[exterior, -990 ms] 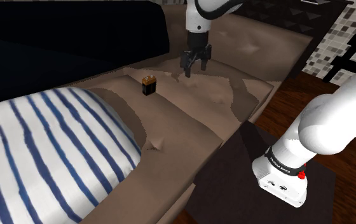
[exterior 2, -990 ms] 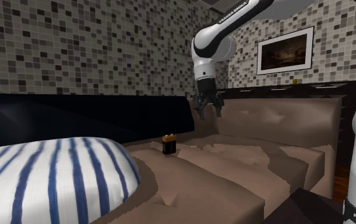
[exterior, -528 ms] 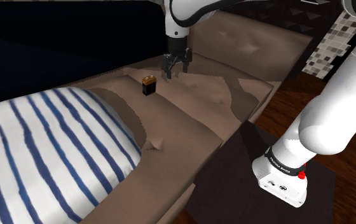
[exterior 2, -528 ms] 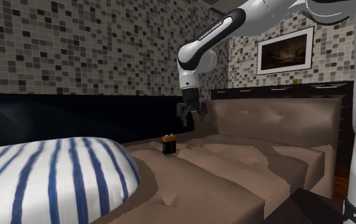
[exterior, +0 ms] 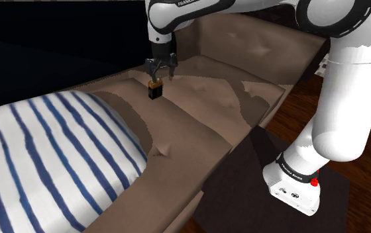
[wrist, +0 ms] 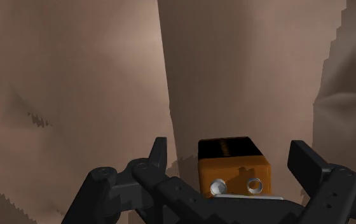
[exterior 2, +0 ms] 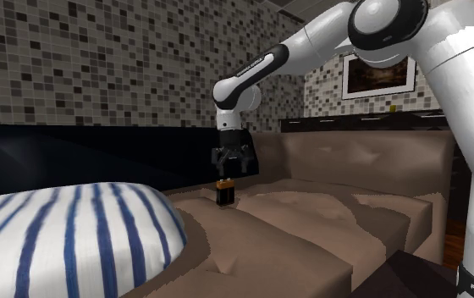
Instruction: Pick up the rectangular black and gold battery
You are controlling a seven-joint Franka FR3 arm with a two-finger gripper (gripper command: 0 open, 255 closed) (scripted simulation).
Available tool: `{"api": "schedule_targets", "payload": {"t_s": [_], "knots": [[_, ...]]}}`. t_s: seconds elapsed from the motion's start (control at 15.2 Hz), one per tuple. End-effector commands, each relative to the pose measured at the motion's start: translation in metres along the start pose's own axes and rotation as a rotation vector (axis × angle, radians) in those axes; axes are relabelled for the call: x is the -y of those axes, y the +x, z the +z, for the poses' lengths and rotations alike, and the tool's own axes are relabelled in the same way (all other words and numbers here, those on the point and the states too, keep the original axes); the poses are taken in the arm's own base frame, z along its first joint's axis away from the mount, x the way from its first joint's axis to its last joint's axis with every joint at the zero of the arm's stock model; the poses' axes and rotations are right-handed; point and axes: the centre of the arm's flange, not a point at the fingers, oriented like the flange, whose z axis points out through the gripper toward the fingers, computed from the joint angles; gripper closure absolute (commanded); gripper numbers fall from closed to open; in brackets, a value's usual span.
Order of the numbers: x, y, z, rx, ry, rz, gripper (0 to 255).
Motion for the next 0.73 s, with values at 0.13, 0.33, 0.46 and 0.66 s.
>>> {"api": "schedule_targets", "payload": {"t_s": [0.13,0.33,0.46,0.66], "knots": [[0.012,0.033,0.015,-0.006,0.006,0.007,0],[0.012,0.035,0.03,-0.006,0.006,0.007,0],[0.013,0.036,0.041,-0.006,0.006,0.007,0],[0.013,0.037,0.049,-0.006,0.006,0.007,0]]}}
